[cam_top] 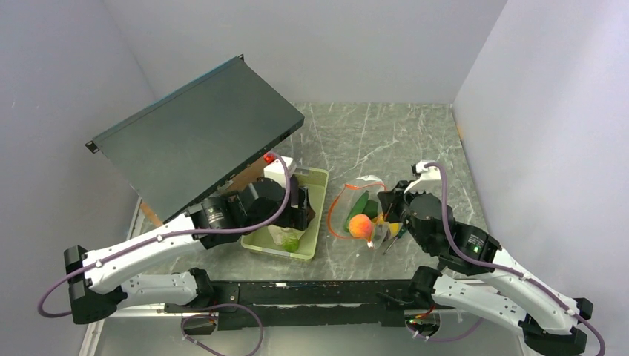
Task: Place the food in the zip-top bag and seal the zipper
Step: Pick up the fake vegetable from the bin.
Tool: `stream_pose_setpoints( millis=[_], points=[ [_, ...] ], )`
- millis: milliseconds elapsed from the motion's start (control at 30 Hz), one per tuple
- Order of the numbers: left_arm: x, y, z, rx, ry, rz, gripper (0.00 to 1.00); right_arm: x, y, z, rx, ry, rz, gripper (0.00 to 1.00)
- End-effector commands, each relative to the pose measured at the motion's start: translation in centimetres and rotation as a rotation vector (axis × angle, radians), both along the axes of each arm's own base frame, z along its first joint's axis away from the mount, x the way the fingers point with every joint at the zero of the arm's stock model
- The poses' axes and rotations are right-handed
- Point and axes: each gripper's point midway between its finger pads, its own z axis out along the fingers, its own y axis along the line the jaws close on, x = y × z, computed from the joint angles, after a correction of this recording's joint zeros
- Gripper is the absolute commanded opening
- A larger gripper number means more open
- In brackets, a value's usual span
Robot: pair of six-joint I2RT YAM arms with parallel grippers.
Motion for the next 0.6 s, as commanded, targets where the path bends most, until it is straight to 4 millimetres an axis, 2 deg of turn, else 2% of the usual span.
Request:
stream_pose_setpoints(
  millis=[0, 100, 300, 433, 567],
  points=[
    [1.8, 2.2, -1.9, 0.097, -0.044, 0.135, 0.9, 0.3, -0.7, 1.4, 0.055, -0.047, -0.047, 0.0],
    [3.1, 2.1, -3.3, 0.136, -0.081, 0.182, 0.91, 0.3, -0.7, 1.4, 0.057, -0.045, -0.044, 0.0],
    [6.4, 0.7, -5.5, 0.189, -0.192, 0.233, 0.95, 0.2, -0.7, 1.4, 0.05, -0.039, -0.04, 0.0],
    [8.3, 2.1, -7.5, 0.33, -0.18, 0.336, 0.92, 0.0, -0.9, 1.2, 0.05, -0.034, -0.045, 0.0],
    [9.2, 4.4, -9.6, 0.407, -0.118, 0.424, 0.78, 0.0, -1.1, 1.1, 0.045, -0.036, -0.046, 0.0]
  ],
)
